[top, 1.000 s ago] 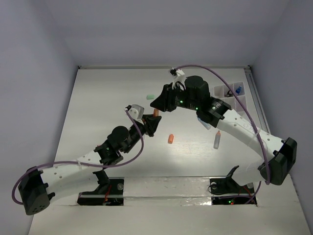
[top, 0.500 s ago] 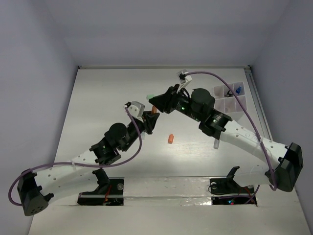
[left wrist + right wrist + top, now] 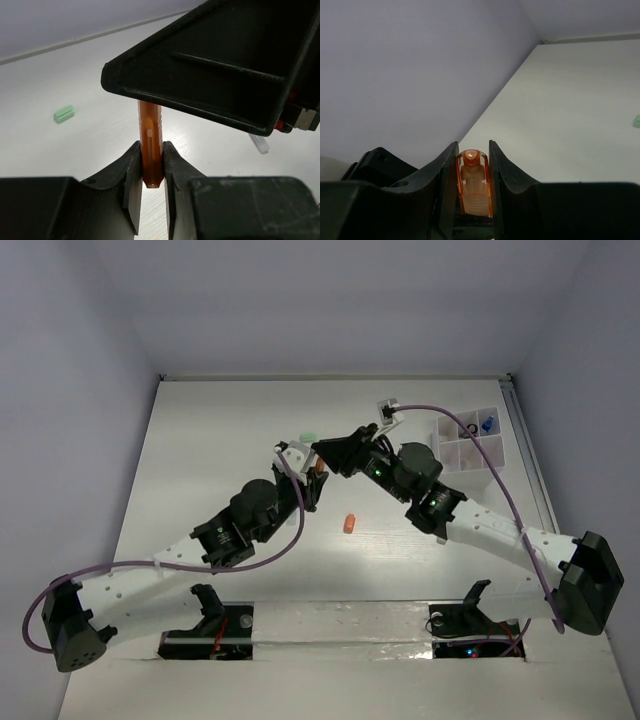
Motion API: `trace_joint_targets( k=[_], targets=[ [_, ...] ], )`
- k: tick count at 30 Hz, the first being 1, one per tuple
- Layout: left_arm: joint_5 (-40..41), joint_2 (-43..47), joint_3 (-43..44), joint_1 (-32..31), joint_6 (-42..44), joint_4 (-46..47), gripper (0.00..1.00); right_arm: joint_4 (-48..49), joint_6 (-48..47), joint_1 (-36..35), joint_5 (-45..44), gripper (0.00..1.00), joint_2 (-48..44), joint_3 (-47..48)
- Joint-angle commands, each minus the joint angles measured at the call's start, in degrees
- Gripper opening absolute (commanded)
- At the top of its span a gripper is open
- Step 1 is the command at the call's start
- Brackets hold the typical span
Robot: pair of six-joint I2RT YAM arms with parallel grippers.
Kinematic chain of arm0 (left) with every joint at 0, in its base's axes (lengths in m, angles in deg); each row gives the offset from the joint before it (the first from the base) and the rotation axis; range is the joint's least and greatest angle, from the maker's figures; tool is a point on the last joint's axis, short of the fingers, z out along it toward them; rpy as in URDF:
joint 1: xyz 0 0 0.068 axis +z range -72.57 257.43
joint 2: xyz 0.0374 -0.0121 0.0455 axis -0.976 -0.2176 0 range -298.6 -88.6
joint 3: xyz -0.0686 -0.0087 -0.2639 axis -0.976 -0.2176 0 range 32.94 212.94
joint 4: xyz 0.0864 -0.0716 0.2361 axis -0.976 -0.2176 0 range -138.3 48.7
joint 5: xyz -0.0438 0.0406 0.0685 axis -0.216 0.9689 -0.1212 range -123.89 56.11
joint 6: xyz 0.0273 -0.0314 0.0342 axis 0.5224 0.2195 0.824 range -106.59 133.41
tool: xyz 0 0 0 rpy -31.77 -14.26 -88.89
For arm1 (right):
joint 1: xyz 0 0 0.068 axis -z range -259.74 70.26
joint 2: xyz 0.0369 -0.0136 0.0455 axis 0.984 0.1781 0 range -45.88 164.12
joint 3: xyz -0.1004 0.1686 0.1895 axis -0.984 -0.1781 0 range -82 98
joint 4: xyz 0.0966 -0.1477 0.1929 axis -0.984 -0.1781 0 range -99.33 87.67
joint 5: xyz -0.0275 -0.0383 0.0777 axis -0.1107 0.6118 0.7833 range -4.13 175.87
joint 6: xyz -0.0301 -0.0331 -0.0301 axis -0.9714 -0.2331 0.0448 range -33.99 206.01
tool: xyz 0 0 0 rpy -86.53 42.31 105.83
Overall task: Sort the stationery into containers
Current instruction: Close the pen cap on the pen, then place the pen in the storage box.
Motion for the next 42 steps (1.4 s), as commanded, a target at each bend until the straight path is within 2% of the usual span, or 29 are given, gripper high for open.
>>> trace_joint_targets(
  k=[1, 5, 9, 12, 15, 19, 24, 29, 31, 33, 36, 37, 39, 42],
  targets=[
    [-2.3, 0.2, 10.2, 0.2, -0.2, 25.2, 0.0, -15.3, 2.6, -5.1, 11.1, 0.0, 3.5, -5.3],
    [-6.9, -1.9, 8.7, 0.2, -4.2, 26.3, 0.0, -18.8, 1.0, -3.8, 5.3, 0.0, -1.7, -4.9],
    [-7.8, -2.8, 4.8, 0.2, -7.6, 26.7, 0.0, -22.6, -1.7, -0.1, 4.1, 0.0, -4.5, -0.3],
    [-7.4, -2.5, 2.7, 0.2, -9.8, 26.1, 0.05, -23.1, -2.1, 2.9, 6.1, 0.0, -4.2, 2.5],
    [-8.4, -1.4, 1.0, 0.2, -10.4, 25.5, 0.25, -23.4, -2.2, 6.6, 7.3, 0.0, -2.4, 4.8],
    [-10.0, -0.9, -0.4, 0.2, -10.7, 24.6, 0.39, -22.5, -1.3, 14.7, 10.9, 0.0, -0.9, 7.8],
    [-12.5, 0.3, -2.8, 0.2, -10.0, 22.6, 0.44, -21.0, -0.3, 22.7, 11.9, 0.0, 2.3, 11.4],
    [-12.9, 4.8, -7.7, 0.2, -9.9, 21.0, 0.54, -25.0, -2.7, 32.1, 9.0, 0.0, 2.8, 12.3],
    [-12.3, 8.1, -9.6, 0.2, -10.0, 19.6, 0.64, -25.6, -3.7, 36.7, 5.4, 0.0, 0.3, 10.9],
    [-12.4, 11.3, -12.7, 0.2, -10.1, 17.5, 0.68, -27.5, -4.3, 42.3, 4.1, 0.0, -1.6, 8.0],
    [-12.2, 15.0, -15.9, 0.2, -10.3, 14.5, 0.73, -29.9, -6.1, 46.7, 1.2, 0.0, -4.2, 6.2],
    [-11.7, 15.9, -16.5, 0.2, -10.7, 13.8, 0.93, -30.3, -7.0, 48.4, -3.1, 0.0, -5.4, 5.7],
    [-11.6, 18.5, -18.4, 0.2, -10.7, 13.2, 0.99, -31.5, -9.1, 49.8, -7.2, 0.0, -6.4, 4.9],
    [-9.7, 21.5, -20.2, 0.2, -10.4, 12.3, 0.99, -31.4, -13.2, 50.9, -17.6, 0.0, -8.1, 4.2]
  ],
)
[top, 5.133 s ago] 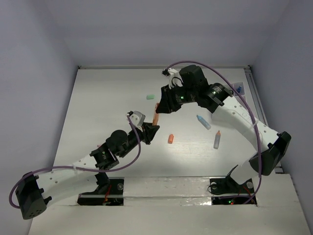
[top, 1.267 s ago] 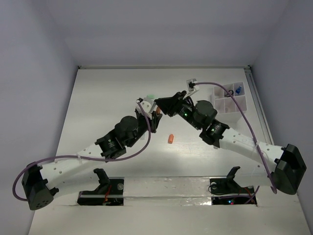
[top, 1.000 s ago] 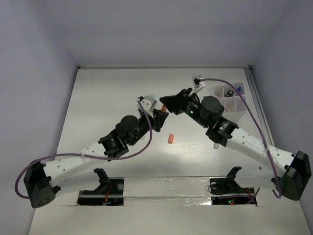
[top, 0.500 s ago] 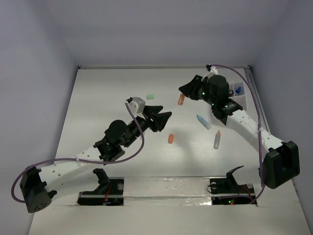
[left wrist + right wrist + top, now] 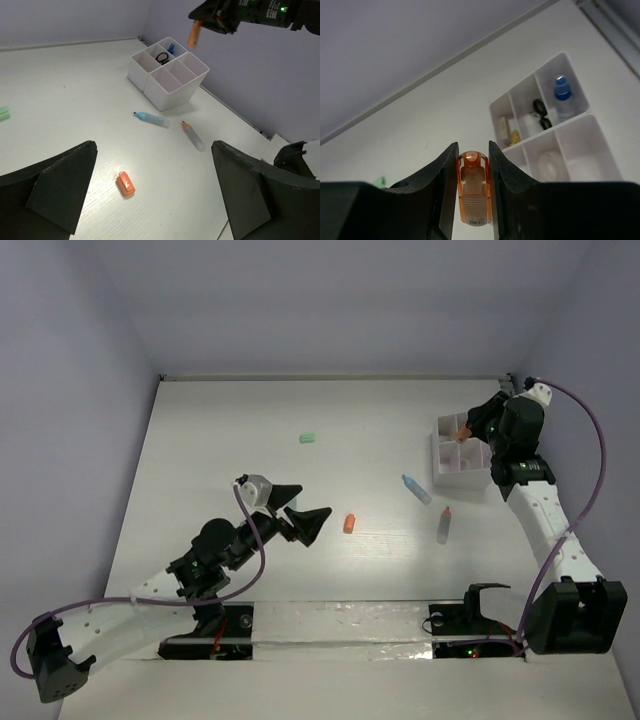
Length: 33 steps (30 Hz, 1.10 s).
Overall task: Sort the stationery into containers
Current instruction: Place the pen in the storage box.
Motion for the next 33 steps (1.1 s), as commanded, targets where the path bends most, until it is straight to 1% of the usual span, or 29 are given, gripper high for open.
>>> trace_joint_targets(
  k=[1, 3, 5, 6, 8, 11, 18, 21, 29, 33],
  targets=[
    [2.4, 3.6, -1.4, -0.2, 0.0, 0.0, 0.99, -0.3, -6.4, 0.8, -12.8, 0.0, -2.2, -0.3],
    [3.4, 5.0, -2.5, -0.2, -0.4, -0.4, 0.99, -0.7, -8.7, 1.4, -17.6, 0.0, -1.6, 0.1],
    [4.3, 5.8, -3.2, -0.2, -0.7, -0.8, 0.99, -0.7, -10.7, 1.4, -20.5, 0.0, -0.9, 0.4],
    [4.7, 6.9, -3.4, -0.2, -0.9, -1.3, 0.99, -0.2, -11.1, 1.4, -22.9, 0.0, -0.5, 0.1],
    [5.8, 8.0, -3.5, -0.2, -1.2, -2.2, 0.99, 1.6, -12.1, 1.4, -24.6, 0.0, -0.1, -0.9],
    [7.4, 10.9, -4.1, -0.2, -1.9, -3.3, 0.99, 3.5, -16.7, 1.4, -30.4, 0.0, 2.3, -0.8],
    [9.4, 11.3, -4.2, -0.2, -2.7, -4.1, 0.99, 4.7, -19.7, 1.4, -33.8, 0.0, 7.6, 0.0],
    [9.5, 10.5, -4.1, -0.2, -2.8, -4.0, 0.99, 7.6, -20.4, 1.4, -34.8, 0.0, 8.9, -0.4],
    [10.3, 9.6, -4.1, -0.2, -2.8, -3.8, 0.99, 9.8, -21.0, 1.4, -35.4, 0.0, 12.2, 0.5],
    [10.9, 7.7, -3.8, -0.2, -2.6, -3.5, 0.99, 10.0, -20.4, 1.4, -35.2, 0.0, 13.0, 0.4]
  ],
)
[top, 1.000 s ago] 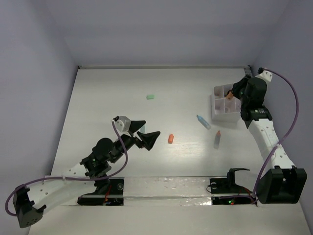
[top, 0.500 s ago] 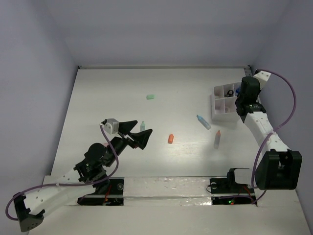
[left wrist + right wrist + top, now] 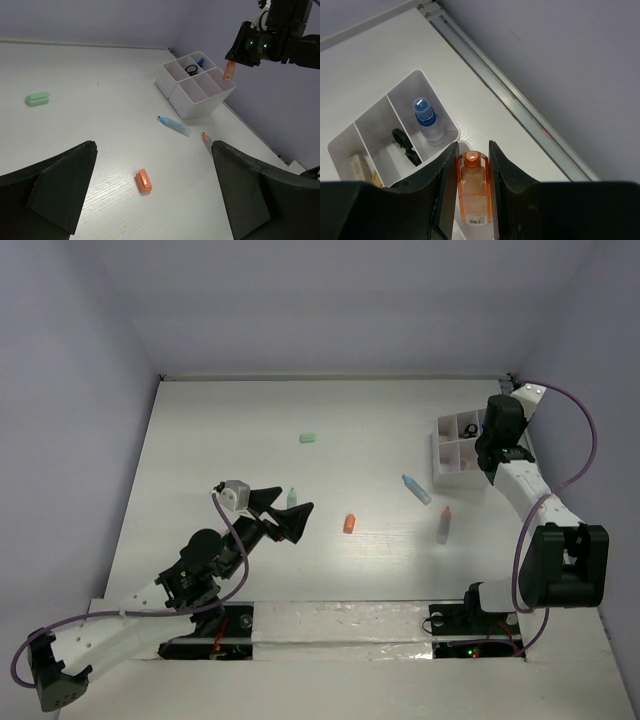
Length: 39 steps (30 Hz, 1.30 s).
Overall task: Sort the stationery into containers
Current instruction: Place the pen in the storage box.
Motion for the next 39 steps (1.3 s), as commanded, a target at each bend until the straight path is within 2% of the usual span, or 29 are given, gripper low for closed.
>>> trace_joint_targets(
  k=[1, 8, 19, 21, 22, 26, 32, 36, 39],
  targets=[
    [1.1, -1.7, 0.2, -0.2, -0.3, 2.0, 0.99, 3.8, 0.0, 0.3, -2.1, 0.0, 0.3, 1.2],
    [1.8, -2.1, 0.4, -0.2, -0.3, 1.8, 0.99, 3.1, 1.2, 0.3, -1.1, 0.03, 1.0, 0.5],
    [3.0, -3.2, 0.8, -0.2, -0.4, 1.4, 0.99, 2.8, 1.5, 0.3, 0.4, 0.21, 1.5, 0.3],
    [2.8, -3.2, 0.8, -0.2, -0.4, 1.5, 0.99, 2.6, 1.6, 0.3, 0.4, 0.22, 1.6, 0.2],
    [2.9, -3.2, 0.8, -0.2, -0.4, 1.5, 0.99, 2.6, 1.6, 0.3, 0.4, 0.27, 1.6, 0.2],
    [3.0, -3.3, 0.8, -0.2, -0.4, 1.5, 0.99, 2.3, 1.6, 0.3, 0.4, 0.38, 1.4, 0.4],
    [3.0, -3.5, 0.7, -0.2, -0.5, 1.8, 0.99, 1.6, 1.7, 0.3, 1.4, 0.51, 0.9, 0.7],
    [3.0, -3.8, 0.9, -0.2, -0.5, 1.5, 0.99, -0.6, 3.4, 0.3, 3.4, 0.53, 0.1, 1.5],
    [3.7, -3.6, 0.7, -0.2, -0.6, 1.4, 0.99, -3.6, 5.6, -0.2, 8.1, 0.53, -2.6, 2.0]
  ],
)
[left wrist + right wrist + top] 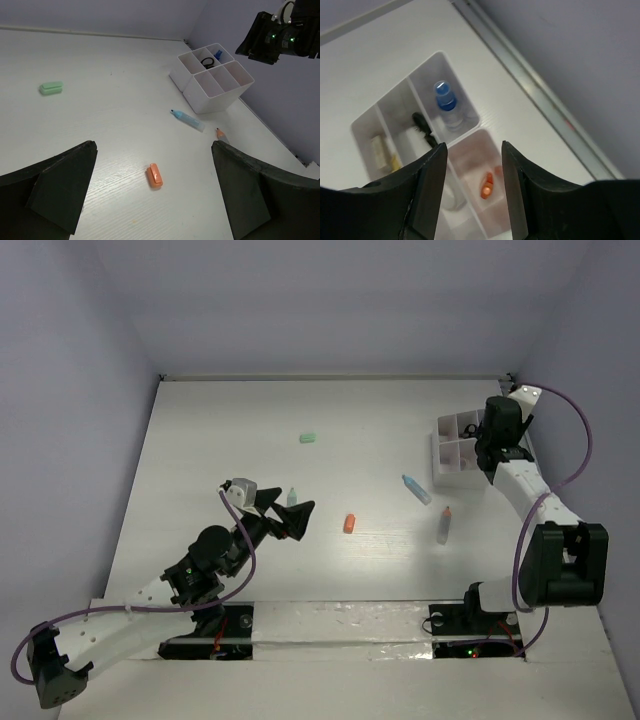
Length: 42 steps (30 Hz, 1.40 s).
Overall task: Sort the stationery into containers
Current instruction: Place the pen in the storage box, then pick up the pen from the center of the board.
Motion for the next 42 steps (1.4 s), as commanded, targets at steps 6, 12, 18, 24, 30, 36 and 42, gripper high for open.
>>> trace_joint_targets(
  k=[6, 12, 18, 24, 30, 36, 42],
  targets=[
    [2.1, -0.4, 1.7, -0.2, -1.2, 0.8, 0.99, -3.1, 6.8, -11.8, 24.7, 0.53, -7.5, 2.6],
    [6.5, 0.9, 8.0, -0.2, -8.2, -6.9, 0.99, 7.0, 8.1, -25.8, 44.9, 0.35, -5.3, -0.3],
    [15.5, 7.5, 16.7, -0.2, -10.6, -15.9, 0.99, 15.4, 9.1, -33.6, 58.8, 0.17, -2.4, -3.4],
    [26.3, 8.8, 28.6, -0.2, -7.9, -26.9, 0.99, 20.1, 7.2, -48.1, 65.1, 0.21, 11.6, 4.1],
    [28.7, 8.7, 36.0, -0.2, -5.0, -33.8, 0.99, 19.1, 2.6, -56.9, 68.6, 0.47, 24.5, 14.7],
    [31.5, 6.5, 38.6, -0.2, -4.1, -39.6, 0.99, 7.4, -5.5, -61.7, 65.7, 0.78, 34.1, 29.8],
    [32.2, 6.2, 38.9, -0.2, -4.9, -42.8, 0.99, -8.8, -16.2, -65.2, 58.2, 0.89, 44.6, 45.8]
  ],
)
